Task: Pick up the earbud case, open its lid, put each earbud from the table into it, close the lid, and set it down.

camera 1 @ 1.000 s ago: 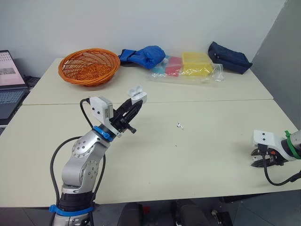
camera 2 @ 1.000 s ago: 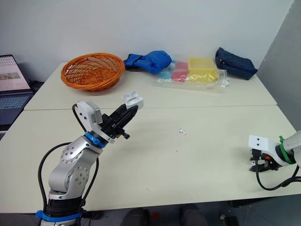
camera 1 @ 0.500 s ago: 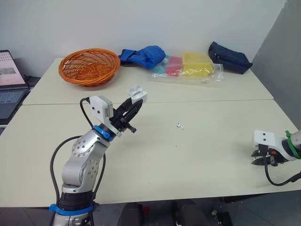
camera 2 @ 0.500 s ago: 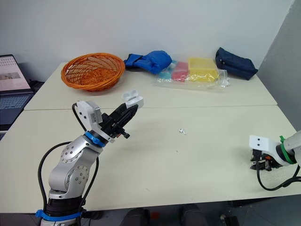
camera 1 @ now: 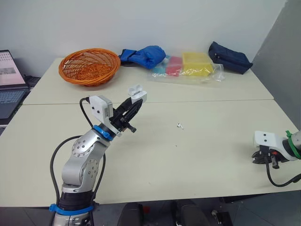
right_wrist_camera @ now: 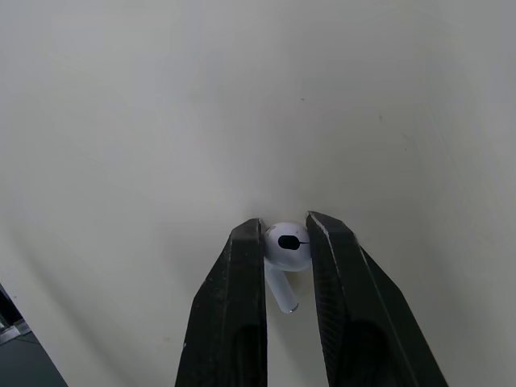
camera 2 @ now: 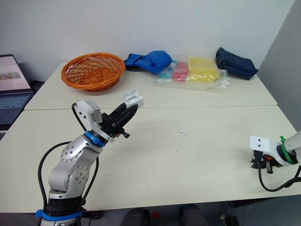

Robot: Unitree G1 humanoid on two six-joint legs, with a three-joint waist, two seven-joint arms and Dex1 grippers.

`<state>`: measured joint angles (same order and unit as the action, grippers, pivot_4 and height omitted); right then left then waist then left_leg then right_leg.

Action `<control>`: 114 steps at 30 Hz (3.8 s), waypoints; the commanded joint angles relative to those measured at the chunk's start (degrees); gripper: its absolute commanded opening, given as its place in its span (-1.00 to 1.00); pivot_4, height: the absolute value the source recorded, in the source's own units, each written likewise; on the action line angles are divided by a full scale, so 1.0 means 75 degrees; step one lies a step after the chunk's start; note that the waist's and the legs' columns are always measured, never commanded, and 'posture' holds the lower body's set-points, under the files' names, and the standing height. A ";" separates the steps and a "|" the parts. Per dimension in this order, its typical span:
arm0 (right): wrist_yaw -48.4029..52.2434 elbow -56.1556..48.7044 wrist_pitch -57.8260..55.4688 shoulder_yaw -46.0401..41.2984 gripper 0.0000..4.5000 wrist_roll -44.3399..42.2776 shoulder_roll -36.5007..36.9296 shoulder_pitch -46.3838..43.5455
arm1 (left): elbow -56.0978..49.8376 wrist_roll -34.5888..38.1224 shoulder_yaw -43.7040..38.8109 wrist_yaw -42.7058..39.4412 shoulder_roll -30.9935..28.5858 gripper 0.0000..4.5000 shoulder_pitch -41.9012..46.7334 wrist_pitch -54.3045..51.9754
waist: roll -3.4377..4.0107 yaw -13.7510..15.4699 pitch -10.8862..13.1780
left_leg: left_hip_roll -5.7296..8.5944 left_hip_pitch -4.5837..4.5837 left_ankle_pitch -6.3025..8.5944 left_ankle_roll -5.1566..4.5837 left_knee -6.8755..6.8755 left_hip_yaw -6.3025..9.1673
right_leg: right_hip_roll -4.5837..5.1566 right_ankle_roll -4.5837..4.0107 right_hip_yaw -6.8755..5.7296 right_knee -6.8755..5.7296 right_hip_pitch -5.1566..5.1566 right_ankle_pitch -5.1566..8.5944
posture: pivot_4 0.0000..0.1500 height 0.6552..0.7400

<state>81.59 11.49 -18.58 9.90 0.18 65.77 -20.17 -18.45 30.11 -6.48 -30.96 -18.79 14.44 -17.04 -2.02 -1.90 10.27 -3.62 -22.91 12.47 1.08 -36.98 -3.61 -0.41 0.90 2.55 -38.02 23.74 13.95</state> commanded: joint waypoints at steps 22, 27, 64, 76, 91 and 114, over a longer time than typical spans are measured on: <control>-0.6808 -0.4390 -0.4096 -0.2180 -0.83 -0.4662 -0.7388 -0.3759 | 0.0903 -0.0197 0.0420 -0.0497 0.0493 -0.65 0.1276 0.0806 | 0.0003 0.0045 -0.0004 | 0.0023 -0.0151 0.0000 0.0000 -0.0004 0.0025 | 0.0024 0.0029 -0.0024 0.0015 0.0111 -0.0046 | 1.00 1.00; -0.6870 -0.3918 -0.3348 -0.1715 -0.83 -0.4507 -0.7699 -0.3739 | 0.0971 -0.0198 0.0438 -0.0583 0.0515 -0.65 0.1369 0.0832 | 0.0004 0.0019 -0.0004 | -0.0007 -0.0131 -0.0001 -0.0001 -0.0002 0.0039 | -0.0023 0.0042 -0.0025 -0.0006 0.0110 -0.0031 | 1.00 1.00; -0.7199 -0.2917 -0.2407 -0.0927 -0.83 -0.4078 -0.8162 -0.3068 | 0.0969 -0.0186 0.0337 -0.0716 0.0424 -0.65 0.1500 0.0871 | 0.0004 0.0017 -0.0004 | -0.0013 -0.0132 -0.0001 -0.0001 0.0000 0.0037 | -0.0027 0.0037 -0.0022 -0.0001 0.0111 -0.0029 | 1.00 1.00; -0.7184 -0.2764 -0.2282 -0.0835 -0.83 -0.3960 -0.8102 -0.3005 | 0.0898 -0.0157 0.0355 -0.0688 0.0429 -0.65 0.1500 0.0836 | 0.0004 0.0017 -0.0004 | -0.0013 -0.0132 -0.0001 -0.0001 0.0001 0.0037 | -0.0027 0.0037 -0.0023 0.0000 0.0111 -0.0029 | 1.00 1.00; -0.7206 -0.2753 -0.2081 -0.0844 -0.06 -0.3814 -0.8161 -0.2977 | 0.0875 -0.0115 0.0369 -0.0704 0.0383 -0.65 0.1513 0.0751 | 0.0004 0.0017 -0.0004 | -0.0013 -0.0133 -0.0001 -0.0001 0.0001 0.0036 | -0.0027 0.0038 -0.0022 0.0002 0.0111 -0.0028 | 1.00 1.00; -0.4872 -0.2767 -0.4181 -0.0169 -0.06 -0.4204 -0.3506 -0.2921 | 0.1155 -0.0164 0.0120 -0.0976 0.0053 -0.65 0.1413 0.0857 | -0.0013 0.0032 -0.0012 | -0.0006 -0.0132 0.0000 -0.0002 0.0004 0.0041 | -0.0011 0.0033 -0.0022 0.0032 0.0093 -0.0023 | 1.00 1.00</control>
<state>44.18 -10.01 -50.44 7.72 -32.34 40.63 -41.30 -8.56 28.44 -5.40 -37.88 -18.47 24.24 -11.88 -2.11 -1.66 10.18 -3.62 -23.89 12.47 1.07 -36.95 -3.40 -0.47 1.16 2.41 -37.78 24.47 13.77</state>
